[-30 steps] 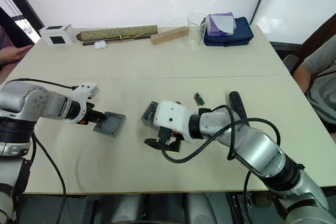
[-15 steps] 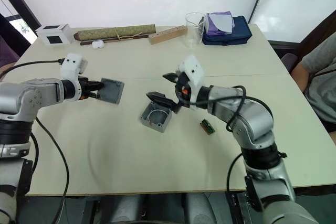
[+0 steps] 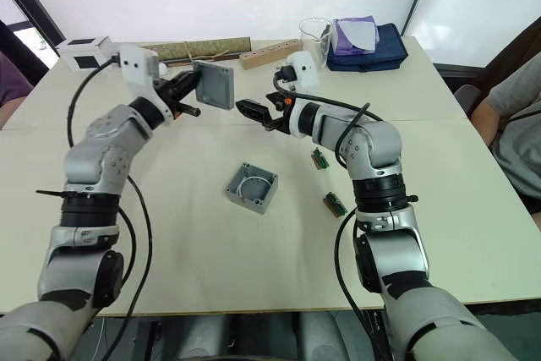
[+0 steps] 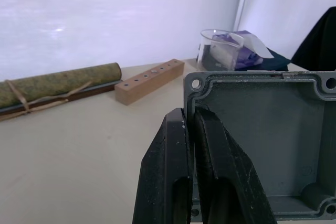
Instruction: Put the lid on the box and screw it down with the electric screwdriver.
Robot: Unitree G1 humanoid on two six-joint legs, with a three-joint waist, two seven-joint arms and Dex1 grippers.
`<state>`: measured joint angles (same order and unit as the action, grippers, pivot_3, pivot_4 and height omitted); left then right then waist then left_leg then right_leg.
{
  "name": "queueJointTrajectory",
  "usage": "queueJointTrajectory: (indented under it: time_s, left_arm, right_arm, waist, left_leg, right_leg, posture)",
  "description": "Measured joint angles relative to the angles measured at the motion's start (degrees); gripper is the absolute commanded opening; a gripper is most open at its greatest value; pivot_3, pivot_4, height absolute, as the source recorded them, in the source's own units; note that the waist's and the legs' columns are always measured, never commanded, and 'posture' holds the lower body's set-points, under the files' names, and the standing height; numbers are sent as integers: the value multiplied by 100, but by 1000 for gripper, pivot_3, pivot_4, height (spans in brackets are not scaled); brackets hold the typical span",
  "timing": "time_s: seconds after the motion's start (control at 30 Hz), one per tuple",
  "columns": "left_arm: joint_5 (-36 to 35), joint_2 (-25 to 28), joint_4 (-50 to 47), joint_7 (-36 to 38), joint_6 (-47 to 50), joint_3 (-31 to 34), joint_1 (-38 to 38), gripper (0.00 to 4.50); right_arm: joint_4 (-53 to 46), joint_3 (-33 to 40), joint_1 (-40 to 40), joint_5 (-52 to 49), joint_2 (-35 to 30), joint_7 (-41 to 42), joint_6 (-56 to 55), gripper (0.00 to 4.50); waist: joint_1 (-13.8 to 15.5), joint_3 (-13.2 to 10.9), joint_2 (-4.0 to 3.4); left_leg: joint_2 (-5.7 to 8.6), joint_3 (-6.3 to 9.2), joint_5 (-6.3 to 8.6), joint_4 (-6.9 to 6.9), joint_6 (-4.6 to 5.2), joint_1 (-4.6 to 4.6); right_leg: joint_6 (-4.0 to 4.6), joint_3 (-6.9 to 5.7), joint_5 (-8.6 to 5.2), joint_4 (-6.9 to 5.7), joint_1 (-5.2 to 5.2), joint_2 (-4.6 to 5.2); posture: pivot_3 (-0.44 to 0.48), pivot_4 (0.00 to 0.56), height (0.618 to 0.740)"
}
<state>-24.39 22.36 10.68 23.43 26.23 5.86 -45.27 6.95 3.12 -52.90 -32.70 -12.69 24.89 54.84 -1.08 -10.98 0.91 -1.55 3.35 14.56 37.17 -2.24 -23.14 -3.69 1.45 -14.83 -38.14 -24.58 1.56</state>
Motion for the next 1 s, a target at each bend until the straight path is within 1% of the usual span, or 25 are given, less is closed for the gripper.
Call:
queueJointTrajectory:
  time_s: [0.2,0.5,0.57,0.6,0.67,0.7,0.77,0.83,0.9,0.93,1.0]
  left_arm:
    - [18,-53,-5,218,-37,-52,-53,74]
    - [17,-282,-23,273,-32,-62,-54,74]
    - [17,-295,-30,285,-28,-61,-55,0]
    - [17,-305,-30,296,-25,-61,-55,0]
    - [17,-314,-30,324,-21,-61,-55,0]
    - [18,-314,-30,347,-20,-61,-55,0]
    - [18,-313,-30,376,-16,-61,-55,0]
    - [16,-314,-30,393,-10,-61,-58,0]
    - [13,-316,-38,405,-6,-58,-60,0]
    - [14,-318,-51,402,1,-57,-65,0]
    - [13,-322,-60,398,46,-50,-69,0]
  right_arm:
    - [-173,262,-1,-227,117,-139,225,4500]
    - [-302,292,0,-280,187,-235,277,4500]
    - [-302,293,0,-300,192,-241,275,3965]
    - [-302,294,0,-301,194,-248,270,3808]
    - [-302,294,0,-302,209,-261,257,3191]
    - [-302,294,1,-303,215,-264,249,2841]
    - [-302,295,1,-323,221,-267,229,1994]
    - [-303,296,4,-335,228,-269,223,1349]
    - [-320,294,25,-332,228,-302,218,524]
    - [-325,295,39,-332,235,-311,207,342]
    - [-330,295,49,-332,241,-321,199,342]
  waist:
    - [-7,0,0]
    - [-7,0,-1]
    - [-10,0,-1]
    - [-9,0,-1]
    - [-8,0,-1]
    - [-7,0,-1]
    - [-5,0,-1]
    - [-6,0,-1]
    - [-5,0,0]
    - [-4,0,-1]
    - [-6,0,-1]
  left_leg:
    - [-1,1,0,-1,0,1]
    - [-1,1,0,-1,0,0]
    - [-1,2,0,-2,0,1]
    - [-1,2,0,-2,0,1]
    - [-1,2,0,-2,0,1]
    - [-1,1,0,-2,0,0]
    - [-1,2,0,-2,0,1]
    - [-1,2,0,-2,0,0]
    - [-1,2,0,-2,0,0]
    - [-1,2,0,-2,0,0]
    - [-1,2,0,-2,0,0]
  right_leg:
    - [0,0,0,0,0,-1]
    - [0,-1,0,0,0,-2]
    - [0,-1,0,0,0,-2]
    - [0,-1,0,0,0,-2]
    - [0,0,0,1,0,-2]
    - [0,-1,0,1,0,-2]
    - [0,-1,0,1,0,-2]
    - [0,-1,0,1,0,-2]
    - [0,-1,0,1,0,-2]
    - [0,-1,0,1,0,-2]
    - [0,-1,0,1,0,-2]
  posture:
    - [0,150,740]
    - [0,150,740]
    - [0,150,740]
    - [0,150,740]
    - [0,150,740]
    - [0,150,740]
    - [0,150,740]
    - [0,150,740]
    - [0,150,740]
    - [0,150,740]
    - [0,150,740]
